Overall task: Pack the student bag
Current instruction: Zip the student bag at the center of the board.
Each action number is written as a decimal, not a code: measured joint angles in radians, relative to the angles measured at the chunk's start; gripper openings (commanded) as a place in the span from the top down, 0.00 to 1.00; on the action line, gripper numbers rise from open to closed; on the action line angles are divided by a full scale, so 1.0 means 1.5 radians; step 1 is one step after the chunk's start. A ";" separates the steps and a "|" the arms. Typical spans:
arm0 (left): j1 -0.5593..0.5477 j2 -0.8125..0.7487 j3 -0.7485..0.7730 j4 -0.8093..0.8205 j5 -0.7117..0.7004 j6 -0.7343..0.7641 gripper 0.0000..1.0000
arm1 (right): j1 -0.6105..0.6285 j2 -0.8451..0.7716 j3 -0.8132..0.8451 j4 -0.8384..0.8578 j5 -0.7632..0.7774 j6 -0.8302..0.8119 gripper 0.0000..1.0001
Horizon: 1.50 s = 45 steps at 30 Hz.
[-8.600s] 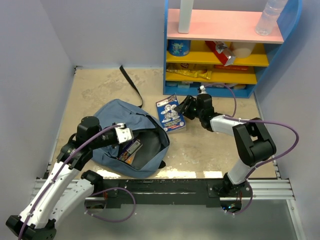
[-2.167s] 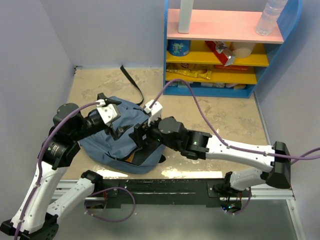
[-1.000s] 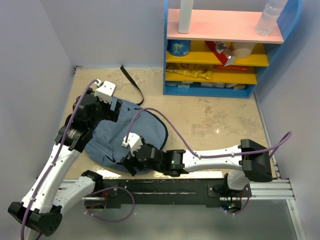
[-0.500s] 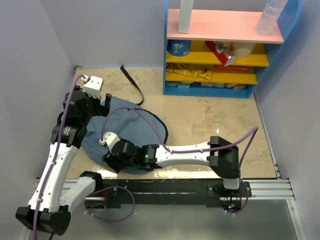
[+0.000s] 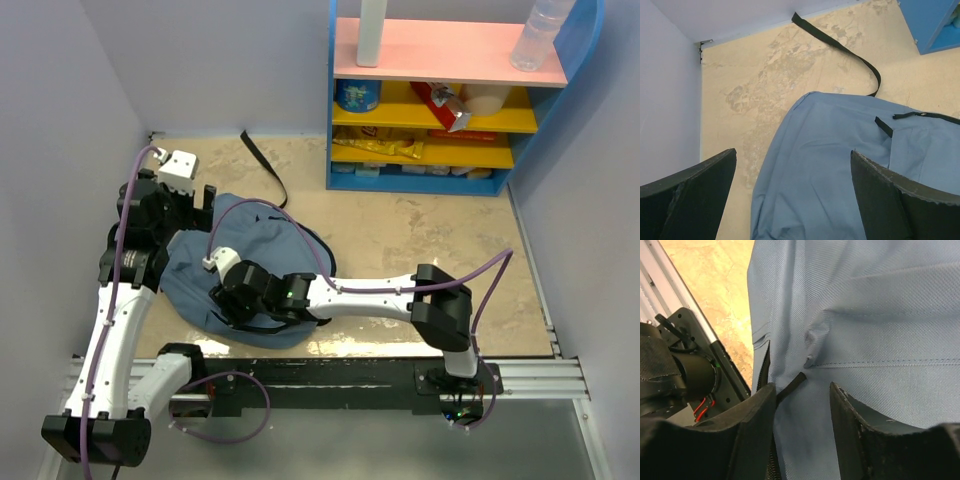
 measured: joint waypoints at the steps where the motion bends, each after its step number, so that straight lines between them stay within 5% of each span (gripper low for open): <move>1: 0.000 -0.001 -0.001 0.000 0.001 0.001 0.00 | -0.002 0.001 0.000 -0.002 -0.004 0.003 0.52; 18: 0.002 -0.029 -0.033 0.005 0.016 0.022 0.00 | -0.005 0.018 0.013 -0.013 -0.068 0.037 0.66; 25: 0.002 -0.041 -0.043 0.005 0.028 0.034 0.00 | -0.005 0.041 0.024 -0.008 -0.086 0.065 1.00; 32: 0.003 -0.055 -0.066 0.005 0.052 0.051 0.00 | -0.011 0.025 0.011 -0.009 -0.079 0.075 1.00; 45: 0.003 -0.119 -0.089 -0.132 0.242 0.219 0.00 | -0.049 -0.197 -0.200 0.049 -0.025 0.077 1.00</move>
